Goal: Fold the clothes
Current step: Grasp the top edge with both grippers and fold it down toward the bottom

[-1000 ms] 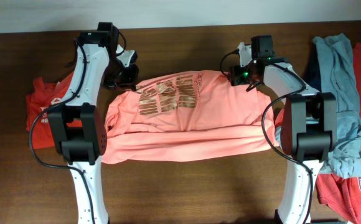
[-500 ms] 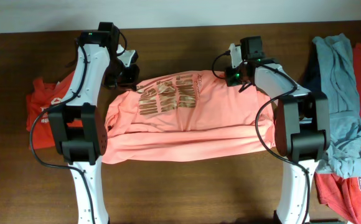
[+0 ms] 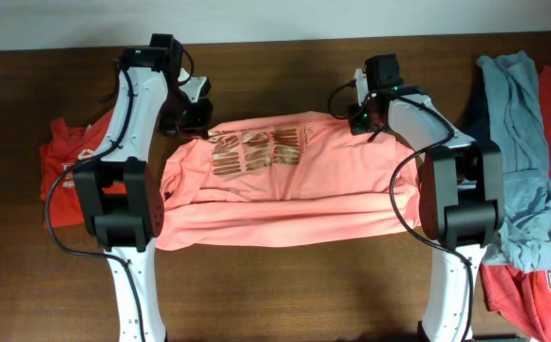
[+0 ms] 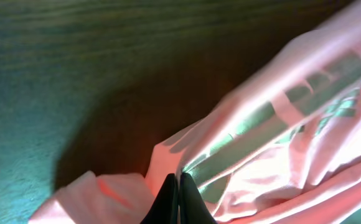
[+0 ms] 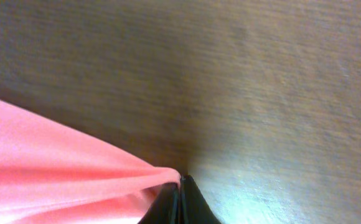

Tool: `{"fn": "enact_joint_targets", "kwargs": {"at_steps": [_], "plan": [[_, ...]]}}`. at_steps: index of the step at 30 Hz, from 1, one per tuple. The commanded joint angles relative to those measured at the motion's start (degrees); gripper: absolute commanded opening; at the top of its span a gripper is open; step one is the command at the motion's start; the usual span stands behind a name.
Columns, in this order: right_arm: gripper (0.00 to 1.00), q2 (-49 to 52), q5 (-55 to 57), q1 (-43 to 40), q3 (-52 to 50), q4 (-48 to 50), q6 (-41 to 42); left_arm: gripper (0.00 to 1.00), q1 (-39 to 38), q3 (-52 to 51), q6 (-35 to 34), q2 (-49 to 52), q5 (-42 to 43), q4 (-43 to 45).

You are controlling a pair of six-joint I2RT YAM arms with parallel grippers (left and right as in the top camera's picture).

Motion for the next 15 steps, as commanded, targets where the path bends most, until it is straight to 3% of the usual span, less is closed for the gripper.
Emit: {"fn": "enact_joint_targets", "kwargs": {"at_steps": [1, 9, 15], "plan": [[0.04, -5.4, 6.3, 0.0, 4.7, -4.8, 0.6, 0.01, -0.2, 0.7, -0.5, -1.7, -5.1, -1.7], [0.04, -7.2, 8.1, 0.0, 10.2, -23.5, 0.6, 0.01, -0.1, 0.7, -0.5, -3.2, -5.4, -4.2], [0.04, -7.2, 8.8, 0.0, 14.1, -38.6, 0.6, 0.00, -0.1, 0.7, -0.5, -3.6, -5.5, -10.9]]}}
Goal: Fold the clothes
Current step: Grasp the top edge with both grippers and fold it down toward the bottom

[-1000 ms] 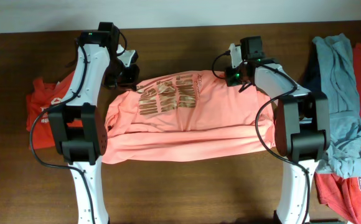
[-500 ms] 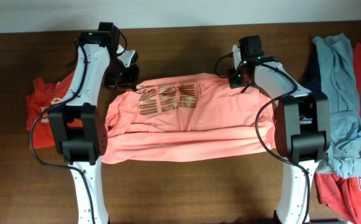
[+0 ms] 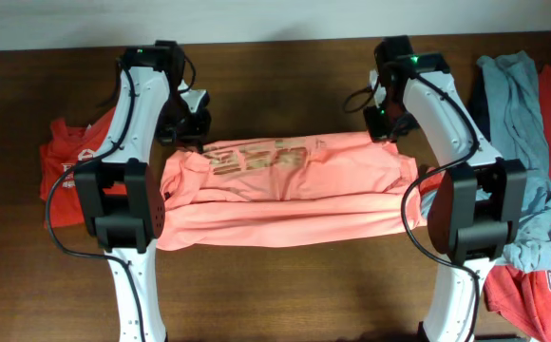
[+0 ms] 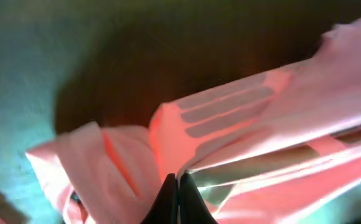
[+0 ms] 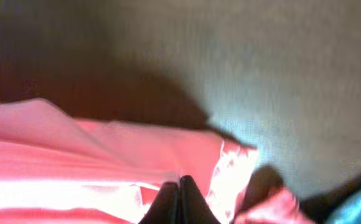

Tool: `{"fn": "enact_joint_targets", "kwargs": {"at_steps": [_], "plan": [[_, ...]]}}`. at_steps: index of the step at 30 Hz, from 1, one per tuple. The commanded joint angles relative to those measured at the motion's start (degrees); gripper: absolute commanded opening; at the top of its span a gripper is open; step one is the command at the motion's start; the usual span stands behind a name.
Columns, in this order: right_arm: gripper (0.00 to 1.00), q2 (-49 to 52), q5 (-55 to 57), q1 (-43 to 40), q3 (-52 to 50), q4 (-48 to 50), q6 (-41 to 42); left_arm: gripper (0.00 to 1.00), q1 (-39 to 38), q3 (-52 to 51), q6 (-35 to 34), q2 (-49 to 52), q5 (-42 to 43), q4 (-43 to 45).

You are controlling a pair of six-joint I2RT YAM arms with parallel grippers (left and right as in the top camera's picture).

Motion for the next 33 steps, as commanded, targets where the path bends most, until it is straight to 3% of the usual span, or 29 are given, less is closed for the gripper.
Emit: {"fn": "enact_joint_targets", "kwargs": {"at_steps": [1, 7, 14, 20, 31, 33], "plan": [[0.04, -1.2, 3.4, 0.0, 2.9, -5.3, 0.7, 0.01, 0.4, 0.7, -0.3, -2.9, -2.2, -3.7], [0.04, -1.2, 4.5, 0.0, 3.1, -15.2, 0.2, 0.01, 0.4, 0.5, -0.3, -2.9, -4.2, -10.4], [0.04, -1.2, 4.2, -0.2, 3.1, -21.0, 0.3, 0.01, -0.8, -1.1, -0.3, -3.0, -3.6, -10.4], [0.04, -1.2, 3.7, -3.0, 3.1, -25.4, 2.8, 0.01, -1.0, -10.1, -0.4, -7.3, -7.3, -10.4], [0.04, -1.2, 0.9, -5.4, -4.5, -25.4, 3.5, 0.01, -3.0, -23.0, -0.4, -10.4, -6.4, -8.8], [0.12, -1.2, 0.7, -5.4, -5.3, -25.4, 3.5, 0.09, -3.4, -23.8, -0.4, -10.4, -6.4, -8.8]]}}
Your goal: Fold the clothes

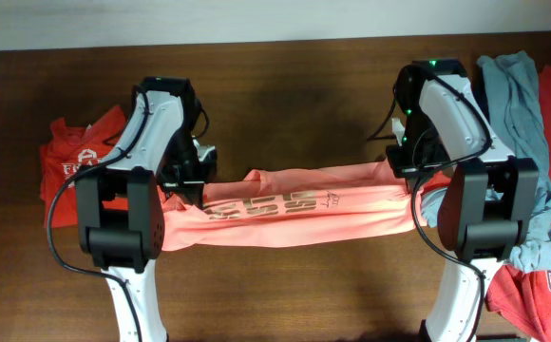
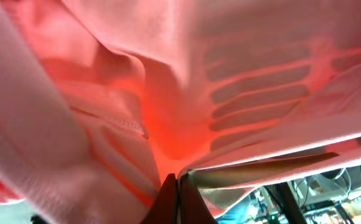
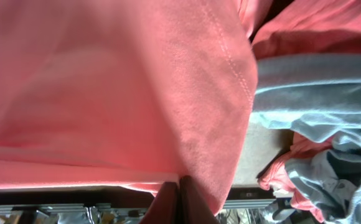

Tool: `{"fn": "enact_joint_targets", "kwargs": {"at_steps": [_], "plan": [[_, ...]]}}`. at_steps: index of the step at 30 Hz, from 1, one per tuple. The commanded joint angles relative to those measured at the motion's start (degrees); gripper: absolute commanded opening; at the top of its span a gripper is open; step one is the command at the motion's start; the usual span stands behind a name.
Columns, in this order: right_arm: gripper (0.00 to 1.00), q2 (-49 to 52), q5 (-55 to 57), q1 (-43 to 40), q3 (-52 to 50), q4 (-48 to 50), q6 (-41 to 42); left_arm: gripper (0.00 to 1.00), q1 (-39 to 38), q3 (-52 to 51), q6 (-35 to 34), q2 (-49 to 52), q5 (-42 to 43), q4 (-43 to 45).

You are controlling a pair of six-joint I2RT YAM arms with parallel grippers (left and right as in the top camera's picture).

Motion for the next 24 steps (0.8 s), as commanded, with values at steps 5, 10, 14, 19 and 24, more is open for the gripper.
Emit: {"fn": "enact_joint_targets", "kwargs": {"at_steps": [5, 10, 14, 19, 24], "plan": [[0.24, -1.1, 3.1, -1.0, -1.6, -0.1, 0.6, 0.28, -0.4, -1.4, -0.3, -1.3, -4.1, -0.7], [0.25, -1.1, 3.1, -1.1, -1.6, -0.1, 0.6, 0.27, -0.4, -1.4, -0.3, -1.4, -4.1, -0.2], [0.20, -1.1, -4.9, -1.0, -1.6, 0.4, -5.0, 0.18, -0.4, -0.4, -0.3, -2.3, -2.5, 0.7], [0.04, -1.1, -7.8, -1.0, -3.3, 5.9, -7.0, 0.09, -1.2, 0.8, 1.9, -6.0, 3.5, 7.0], [0.04, -1.1, -8.5, -1.1, -7.3, 11.8, -7.0, 0.07, -3.8, 0.0, 1.9, -5.9, 4.0, 12.0]]}}
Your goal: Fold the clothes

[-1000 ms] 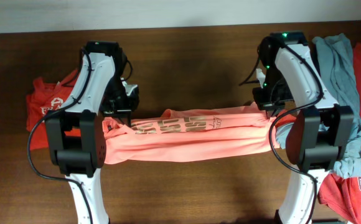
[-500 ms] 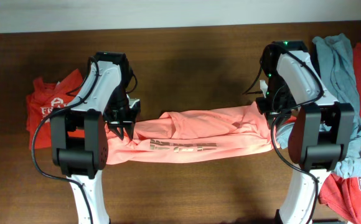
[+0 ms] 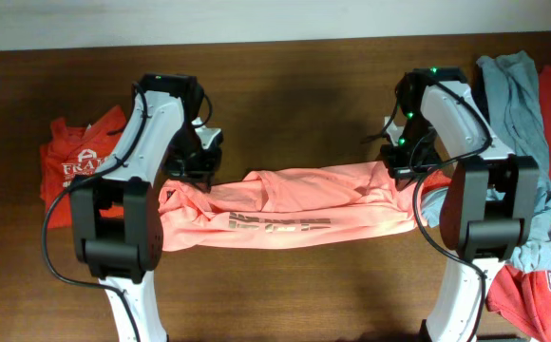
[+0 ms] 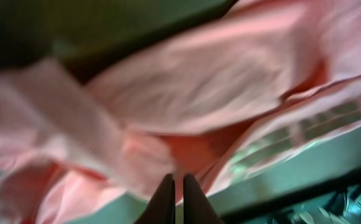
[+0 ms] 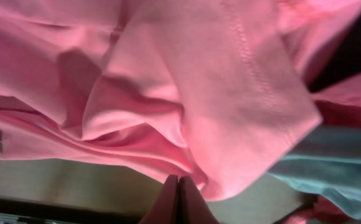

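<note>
A coral shirt (image 3: 294,209) with a gold print lies across the middle of the table as a narrow, rumpled band. My left gripper (image 3: 198,167) is at the shirt's left end. In the left wrist view the gripper (image 4: 178,186) shows a thin gap between its fingers, with blurred coral cloth just beyond the tips. My right gripper (image 3: 398,163) is at the shirt's right end. In the right wrist view it (image 5: 179,183) is shut, with coral cloth bunched at its tips.
A red printed shirt (image 3: 71,171) lies at the table's left edge. A grey-blue garment (image 3: 515,123) and another red shirt (image 3: 541,285) are heaped at the right, close to my right arm. Bare wooden table (image 3: 294,85) lies behind the coral shirt.
The coral band has dropped and slackened on the table, and its print sits nearer the front edge. A thin gap shows between the left fingers, which were pressed together. The right gripper stays shut.
Both grippers were shut on the far corners of the half-folded coral shirt, near the back of the table. They then held those corners further forward, and later the shirt hung as a taut strip between them. Now it lies as a narrow folded band.
</note>
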Tool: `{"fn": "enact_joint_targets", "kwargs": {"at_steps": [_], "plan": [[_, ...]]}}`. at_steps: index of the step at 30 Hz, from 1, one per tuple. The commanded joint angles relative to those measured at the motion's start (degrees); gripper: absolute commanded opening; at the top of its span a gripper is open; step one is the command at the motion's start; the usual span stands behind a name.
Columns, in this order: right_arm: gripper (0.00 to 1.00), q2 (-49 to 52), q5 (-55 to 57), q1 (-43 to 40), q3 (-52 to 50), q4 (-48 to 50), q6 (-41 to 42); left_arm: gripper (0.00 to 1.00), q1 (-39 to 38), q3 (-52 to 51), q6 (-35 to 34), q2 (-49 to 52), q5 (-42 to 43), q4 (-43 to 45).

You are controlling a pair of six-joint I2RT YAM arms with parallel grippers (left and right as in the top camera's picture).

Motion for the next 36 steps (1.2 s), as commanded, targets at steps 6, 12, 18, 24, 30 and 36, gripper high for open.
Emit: {"fn": "enact_joint_targets", "kwargs": {"at_steps": [6, 12, 18, 24, 30, 36], "plan": [[0.05, -1.1, 1.2, -0.3, -12.3, 11.4, -0.3, 0.07, -5.7, -7.5, 0.9, -1.4, 2.0, 8.5], [0.06, -1.1, 3.4, -0.6, -16.7, 15.3, 1.6, 0.07, -5.4, -17.4, 0.9, -1.4, 0.1, 12.1], [0.09, -1.1, 3.3, -1.4, -16.7, 15.2, 2.3, 0.02, -3.4, -20.0, -4.5, -1.5, -9.6, 14.3], [0.09, -1.1, 2.9, -1.4, -16.7, 15.1, 2.3, 0.04, -1.9, -16.0, -5.3, -3.6, -7.5, 15.3], [0.09, -1.1, 3.0, -1.4, -16.7, 15.1, 2.3, 0.48, -1.1, -13.2, -5.2, -13.7, -11.0, 15.6], [0.09, -1.1, 2.9, -1.4, -16.7, 15.0, 2.3, 0.87, 6.0, -14.4, -5.1, -16.2, -9.6, 12.7]]}}
